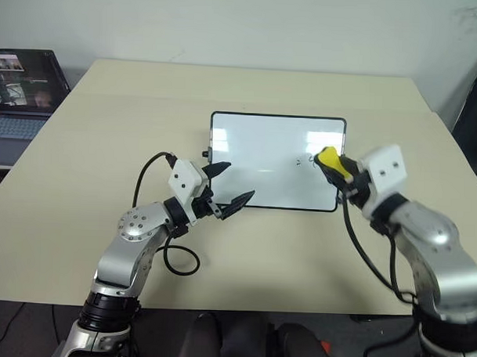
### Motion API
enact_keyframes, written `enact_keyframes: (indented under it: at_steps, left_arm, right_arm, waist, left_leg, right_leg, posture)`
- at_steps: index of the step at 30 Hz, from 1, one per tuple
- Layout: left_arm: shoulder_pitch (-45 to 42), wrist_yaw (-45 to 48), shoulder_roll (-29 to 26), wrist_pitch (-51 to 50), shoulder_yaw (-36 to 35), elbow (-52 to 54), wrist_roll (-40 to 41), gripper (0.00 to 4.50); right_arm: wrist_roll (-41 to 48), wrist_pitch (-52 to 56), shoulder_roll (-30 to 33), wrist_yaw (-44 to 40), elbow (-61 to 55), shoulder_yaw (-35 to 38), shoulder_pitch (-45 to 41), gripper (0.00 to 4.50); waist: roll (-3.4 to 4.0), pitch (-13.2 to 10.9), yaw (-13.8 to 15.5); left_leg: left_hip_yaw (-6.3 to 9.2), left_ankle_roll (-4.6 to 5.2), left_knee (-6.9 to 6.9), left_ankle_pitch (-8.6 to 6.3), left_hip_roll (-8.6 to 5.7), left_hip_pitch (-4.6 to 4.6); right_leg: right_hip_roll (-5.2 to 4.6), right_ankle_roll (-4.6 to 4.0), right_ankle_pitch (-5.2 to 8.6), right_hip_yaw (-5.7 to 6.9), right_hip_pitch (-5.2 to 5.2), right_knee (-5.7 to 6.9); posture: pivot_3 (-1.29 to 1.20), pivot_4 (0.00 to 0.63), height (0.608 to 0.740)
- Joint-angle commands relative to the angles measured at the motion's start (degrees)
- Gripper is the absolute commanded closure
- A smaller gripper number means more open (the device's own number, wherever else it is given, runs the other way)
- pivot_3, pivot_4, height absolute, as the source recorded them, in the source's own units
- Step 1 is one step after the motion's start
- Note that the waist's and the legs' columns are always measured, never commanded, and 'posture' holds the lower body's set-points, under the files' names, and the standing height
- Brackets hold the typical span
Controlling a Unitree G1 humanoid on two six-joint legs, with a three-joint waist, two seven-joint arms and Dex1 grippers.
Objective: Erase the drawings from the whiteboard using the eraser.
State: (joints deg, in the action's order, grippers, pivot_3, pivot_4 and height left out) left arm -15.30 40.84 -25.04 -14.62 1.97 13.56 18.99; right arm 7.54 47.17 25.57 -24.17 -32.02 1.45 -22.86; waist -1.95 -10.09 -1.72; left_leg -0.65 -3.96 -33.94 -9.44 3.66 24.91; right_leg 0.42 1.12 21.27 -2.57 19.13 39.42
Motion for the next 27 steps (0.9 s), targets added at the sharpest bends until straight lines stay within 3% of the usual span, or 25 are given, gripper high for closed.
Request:
enact_keyframes:
  at_steps: [1, 11, 27]
  left_arm:
    - [-0.5, 0.5, -0.2, 1.2, -0.1, 1.1, 0.0, 0.00]
    - [0.7, 1.2, -0.2, 1.5, 0.0, 1.3, -0.2, 0.00]
    - [1.6, 0.9, -0.1, 1.6, -0.1, 1.7, -0.4, 0.00]
  right_arm:
    - [-1.6, 1.3, 1.6, 0.7, 3.4, -2.4, -4.9, 3.52]
    - [-6.8, -2.9, 4.2, -1.3, 21.0, -11.0, -16.1, 3.52]
    - [-11.1, -6.7, -0.5, -5.9, 29.8, -22.4, -10.6, 3.52]
  waist:
    - [0.00, 0.0, 0.0]
    - [0.01, 0.0, 0.0]
    - [-0.17, 0.2, -0.7]
  left_leg:
    - [-0.01, 0.00, 0.00, 0.00, -0.01, 0.01]
    - [-0.07, 0.00, 0.00, 0.00, 0.02, 0.02]
    - [-0.01, 0.07, -0.20, 0.08, 0.05, -0.38]
  right_leg:
    - [-0.01, 0.00, 0.00, -0.01, 0.01, 0.00]
    - [-0.02, 0.00, 0.00, -0.05, 0.02, -0.08]
    - [0.00, 0.05, 0.00, -0.08, -0.14, 0.54]
  posture:
    - [0.00, 0.150, 0.740]
    - [0.00, 0.150, 0.740]
    - [0.00, 0.150, 0.740]
